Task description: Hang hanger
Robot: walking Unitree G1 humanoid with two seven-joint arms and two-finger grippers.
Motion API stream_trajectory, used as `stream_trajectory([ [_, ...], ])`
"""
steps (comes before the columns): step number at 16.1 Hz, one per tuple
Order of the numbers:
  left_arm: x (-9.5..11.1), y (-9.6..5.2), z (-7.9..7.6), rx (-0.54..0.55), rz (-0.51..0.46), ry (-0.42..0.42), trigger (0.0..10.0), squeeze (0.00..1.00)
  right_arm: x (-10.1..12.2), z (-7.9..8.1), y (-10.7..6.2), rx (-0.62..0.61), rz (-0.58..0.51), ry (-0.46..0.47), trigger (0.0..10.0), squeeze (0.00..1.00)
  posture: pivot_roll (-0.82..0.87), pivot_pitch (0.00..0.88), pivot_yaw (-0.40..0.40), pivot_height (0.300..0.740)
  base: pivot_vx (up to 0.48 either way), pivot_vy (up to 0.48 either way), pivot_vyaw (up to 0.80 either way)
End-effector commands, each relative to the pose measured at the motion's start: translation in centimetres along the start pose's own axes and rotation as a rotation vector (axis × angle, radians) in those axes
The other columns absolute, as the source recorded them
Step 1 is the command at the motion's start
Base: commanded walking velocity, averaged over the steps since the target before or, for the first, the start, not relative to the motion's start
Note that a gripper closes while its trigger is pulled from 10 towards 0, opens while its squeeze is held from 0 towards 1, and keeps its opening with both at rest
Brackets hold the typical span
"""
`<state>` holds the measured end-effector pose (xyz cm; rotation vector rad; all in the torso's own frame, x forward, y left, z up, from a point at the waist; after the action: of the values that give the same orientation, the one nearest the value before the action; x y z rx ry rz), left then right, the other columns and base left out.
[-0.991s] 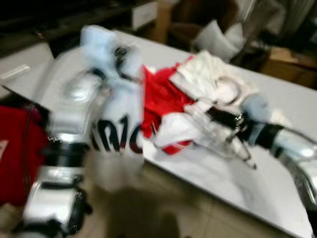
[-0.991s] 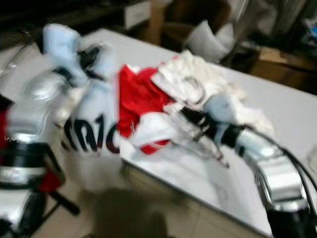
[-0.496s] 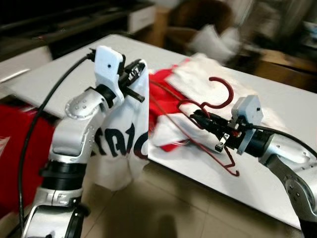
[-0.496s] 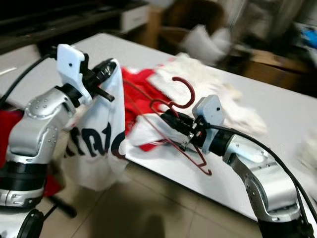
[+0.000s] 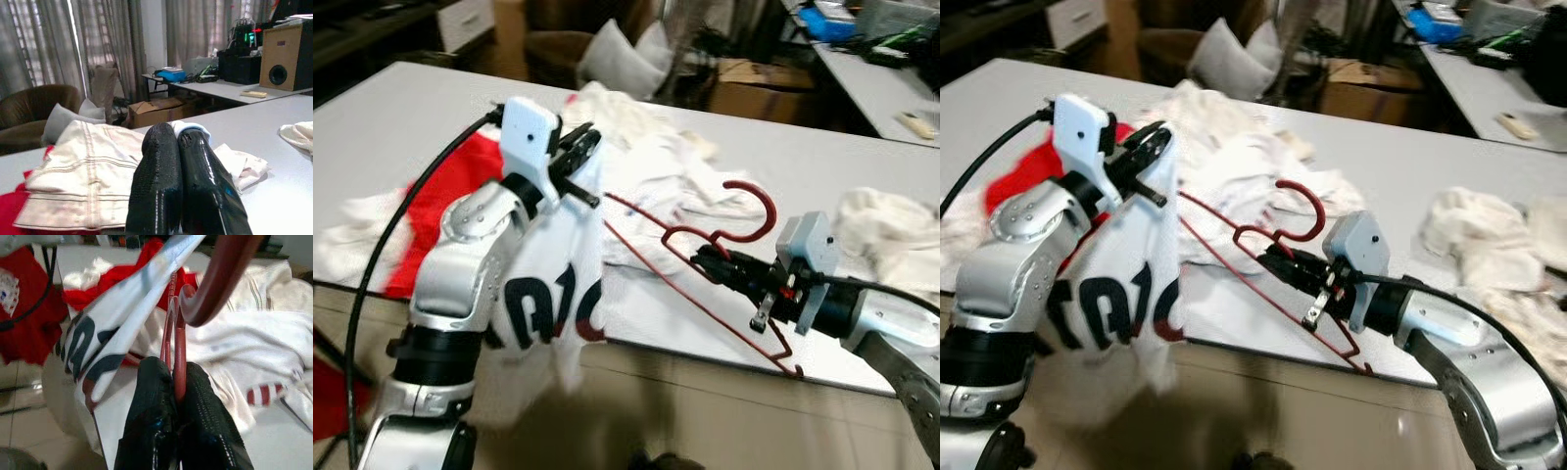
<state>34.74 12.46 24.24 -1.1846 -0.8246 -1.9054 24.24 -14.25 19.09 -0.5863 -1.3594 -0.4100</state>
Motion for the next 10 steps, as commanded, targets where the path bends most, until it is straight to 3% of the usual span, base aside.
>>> stream_trajectory([
  [1, 0.7, 0.2, -0.1, -0.005, -0.018, -0.020, 10.0, 0.00, 0.5, -0.3, -0.4, -0.020, -0.002, -0.009, 10.0, 0.00, -0.08, 0.000, -0.054, 0.740, 0.000, 0.480, 0.00],
  [4, 0.8, 0.3, -0.1, -0.009, -0.020, -0.016, 10.0, 0.00, 0.5, -0.3, -0.5, -0.020, 0.005, -0.012, 10.0, 0.00, -0.08, 0.000, -0.053, 0.740, 0.000, 0.480, 0.00],
  [8, 1.3, 1.1, 0.4, -0.012, -0.049, 0.014, 10.0, 0.00, 0.7, -0.3, -0.7, -0.016, 0.014, -0.018, 10.0, 0.00, -0.08, 0.000, -0.061, 0.740, 0.000, 0.000, 0.00],
  [10, 2.5, 3.2, 1.2, -0.055, -0.070, 0.035, 10.0, 0.00, 1.5, -0.8, -2.6, 0.013, 0.038, -0.035, 10.0, 0.00, -0.08, 0.000, -0.068, 0.740, 0.000, 0.000, 0.00],
])
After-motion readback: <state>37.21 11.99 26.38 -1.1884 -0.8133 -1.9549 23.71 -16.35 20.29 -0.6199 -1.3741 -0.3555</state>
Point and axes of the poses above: a point about 5 cm out from each wrist's last joint towards the gripper, its own y axis pointing out of the wrist towards the gripper, its own x axis along the axis of the wrist's last joint, z = x × y, the point moved 2 cm from there along y, pointing out of the wrist towards the gripper, and after that the axes turned 12 degrees about y, right-handed, at the moved point
